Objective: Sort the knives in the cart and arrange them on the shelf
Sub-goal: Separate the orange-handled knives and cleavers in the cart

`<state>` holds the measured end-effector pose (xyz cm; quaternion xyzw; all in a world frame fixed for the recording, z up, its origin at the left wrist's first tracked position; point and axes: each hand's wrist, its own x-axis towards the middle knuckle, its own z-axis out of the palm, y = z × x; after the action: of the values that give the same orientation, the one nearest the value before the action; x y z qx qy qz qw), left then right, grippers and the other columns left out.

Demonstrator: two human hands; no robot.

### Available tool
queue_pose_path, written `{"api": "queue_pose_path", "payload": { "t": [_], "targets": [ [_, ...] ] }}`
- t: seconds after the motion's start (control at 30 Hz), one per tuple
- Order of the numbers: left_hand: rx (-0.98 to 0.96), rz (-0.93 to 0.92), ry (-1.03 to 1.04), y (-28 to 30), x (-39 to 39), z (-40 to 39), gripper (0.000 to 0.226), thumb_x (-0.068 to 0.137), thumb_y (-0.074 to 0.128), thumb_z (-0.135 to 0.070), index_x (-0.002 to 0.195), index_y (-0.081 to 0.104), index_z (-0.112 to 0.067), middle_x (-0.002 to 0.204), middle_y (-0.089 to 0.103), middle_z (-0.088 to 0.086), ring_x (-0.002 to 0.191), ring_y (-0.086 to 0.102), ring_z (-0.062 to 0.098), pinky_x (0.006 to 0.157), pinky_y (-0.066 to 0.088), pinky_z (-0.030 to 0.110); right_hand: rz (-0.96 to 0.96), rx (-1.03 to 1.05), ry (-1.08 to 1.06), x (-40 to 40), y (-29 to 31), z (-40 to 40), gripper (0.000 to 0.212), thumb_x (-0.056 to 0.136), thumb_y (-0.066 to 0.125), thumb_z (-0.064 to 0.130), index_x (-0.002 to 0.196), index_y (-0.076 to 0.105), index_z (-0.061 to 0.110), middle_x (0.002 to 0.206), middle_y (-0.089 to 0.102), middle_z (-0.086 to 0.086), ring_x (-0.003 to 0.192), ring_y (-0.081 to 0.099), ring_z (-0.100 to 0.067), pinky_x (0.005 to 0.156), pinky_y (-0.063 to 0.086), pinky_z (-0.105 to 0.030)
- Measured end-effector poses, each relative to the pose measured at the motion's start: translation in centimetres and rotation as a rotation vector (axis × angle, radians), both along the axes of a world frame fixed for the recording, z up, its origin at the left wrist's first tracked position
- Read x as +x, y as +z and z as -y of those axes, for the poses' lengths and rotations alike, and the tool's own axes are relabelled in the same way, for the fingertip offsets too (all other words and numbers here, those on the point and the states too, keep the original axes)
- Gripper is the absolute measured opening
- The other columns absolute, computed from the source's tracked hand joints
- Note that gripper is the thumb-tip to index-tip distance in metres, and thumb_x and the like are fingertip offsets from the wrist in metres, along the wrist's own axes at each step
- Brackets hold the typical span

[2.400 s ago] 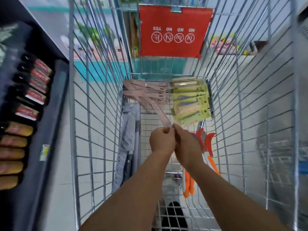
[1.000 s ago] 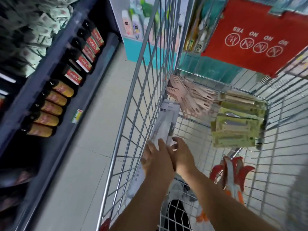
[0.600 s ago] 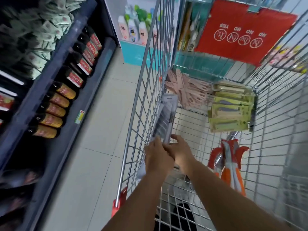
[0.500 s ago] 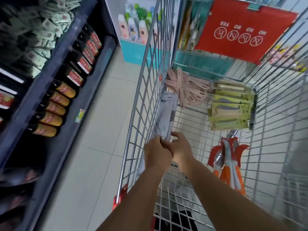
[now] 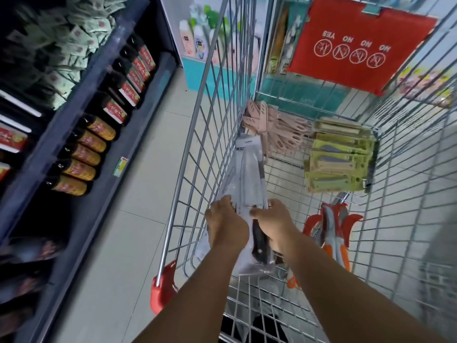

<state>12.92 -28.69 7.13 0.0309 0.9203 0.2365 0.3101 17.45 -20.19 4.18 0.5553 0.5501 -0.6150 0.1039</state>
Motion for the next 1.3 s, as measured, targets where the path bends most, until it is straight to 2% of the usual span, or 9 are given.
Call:
{"api": "queue_pose_path", "payload": {
  "t": [0.13,0.3,0.4,0.53,0.8,0.93,1.07,1.2,1.3],
  "targets": [
    [-0.215,0.039,-0.205,-1.9,0.1,0.6,0.065,0.086,0.061,-0.012,0.143,0.030,-0.013,0.145,0.035,0.009,0.131,0.033,0.027,0.105,0.039,0.041,-0.008,0.116,0.042,1.7,-0.2,-0.9,0.025,0.084,0.062,0.008,0.106,0.051,0.012,0.090,0.061,-0.007,0.077,0.061,-0.021,0.066,0.051,-0.031],
    [-0.320,-0.016,-0.267,-2.6,0.6,0.1,0.070,0.088,0.061,-0.016,0.145,0.021,-0.007,0.148,0.027,0.013,0.133,0.028,0.028,0.104,0.036,0.041,-0.034,0.159,0.082,3.0,-0.7,-1.1,0.028,0.084,0.062,0.010,0.109,0.049,0.012,0.091,0.061,-0.008,0.076,0.061,-0.019,0.061,0.051,-0.029],
    [-0.318,-0.002,-0.253,-3.0,0.7,-0.2,0.073,0.087,0.062,-0.021,0.145,0.019,-0.009,0.148,0.023,0.014,0.135,0.025,0.030,0.107,0.035,0.046,-0.062,0.181,0.095,3.4,-1.1,-1.3,0.029,0.082,0.063,0.008,0.108,0.052,0.008,0.088,0.061,-0.009,0.069,0.059,-0.018,0.052,0.044,-0.023],
    [-0.297,0.015,-0.252,-3.3,1.0,-0.3,0.075,0.082,0.065,-0.046,0.140,0.025,-0.018,0.146,0.025,0.015,0.133,0.028,0.032,0.106,0.034,0.051,-0.071,0.178,0.016,3.8,-1.4,-1.9,0.027,0.082,0.065,0.008,0.107,0.053,0.009,0.084,0.061,-0.006,0.069,0.059,-0.018,0.054,0.046,-0.025],
    [-0.234,0.022,-0.142,-3.2,1.2,0.2,0.097,0.078,0.071,-0.048,0.146,0.011,-0.016,0.144,0.027,0.014,0.134,0.025,0.030,0.103,0.038,0.045,-0.025,0.091,0.094,3.8,-2.3,-2.3,0.028,0.088,0.062,0.011,0.111,0.045,0.013,0.086,0.057,-0.002,0.072,0.059,-0.014,0.053,0.044,-0.022],
    [-0.279,-0.013,-0.133,-3.3,1.0,0.4,0.077,0.085,0.064,-0.044,0.143,0.027,-0.009,0.142,0.032,0.016,0.131,0.031,0.030,0.102,0.040,0.040,-0.028,0.105,0.125,3.8,-2.6,-1.7,0.032,0.089,0.061,0.011,0.116,0.044,0.015,0.088,0.057,-0.001,0.073,0.059,-0.013,0.053,0.045,-0.022],
    [-0.232,0.037,-0.042,-2.8,0.1,0.0,0.030,0.093,0.051,-0.020,0.121,0.053,-0.008,0.120,0.057,0.014,0.107,0.057,0.028,0.087,0.050,0.037,-0.042,0.085,0.096,4.4,-2.6,-1.7,0.031,0.090,0.061,0.010,0.114,0.043,0.019,0.089,0.056,0.004,0.073,0.057,-0.010,0.054,0.043,-0.021],
    [-0.193,0.025,0.013,-1.1,0.0,-0.3,0.029,0.094,0.043,-0.011,0.121,0.051,-0.005,0.116,0.060,0.014,0.108,0.058,0.031,0.088,0.046,0.037,-0.048,0.100,0.099,4.6,-2.1,-1.6,0.028,0.091,0.062,0.016,0.112,0.045,0.021,0.096,0.061,-0.004,0.080,0.062,-0.018,0.059,0.051,-0.027],
    [-0.173,0.018,0.019,0.5,0.5,-0.6,0.030,0.094,0.042,-0.011,0.123,0.048,-0.006,0.116,0.060,0.014,0.107,0.058,0.031,0.088,0.046,0.037,-0.101,0.142,0.096,4.8,-0.9,-1.5,0.029,0.092,0.060,0.016,0.117,0.047,0.018,0.091,0.061,-0.001,0.077,0.062,-0.015,0.057,0.049,-0.023]
  ]
}}
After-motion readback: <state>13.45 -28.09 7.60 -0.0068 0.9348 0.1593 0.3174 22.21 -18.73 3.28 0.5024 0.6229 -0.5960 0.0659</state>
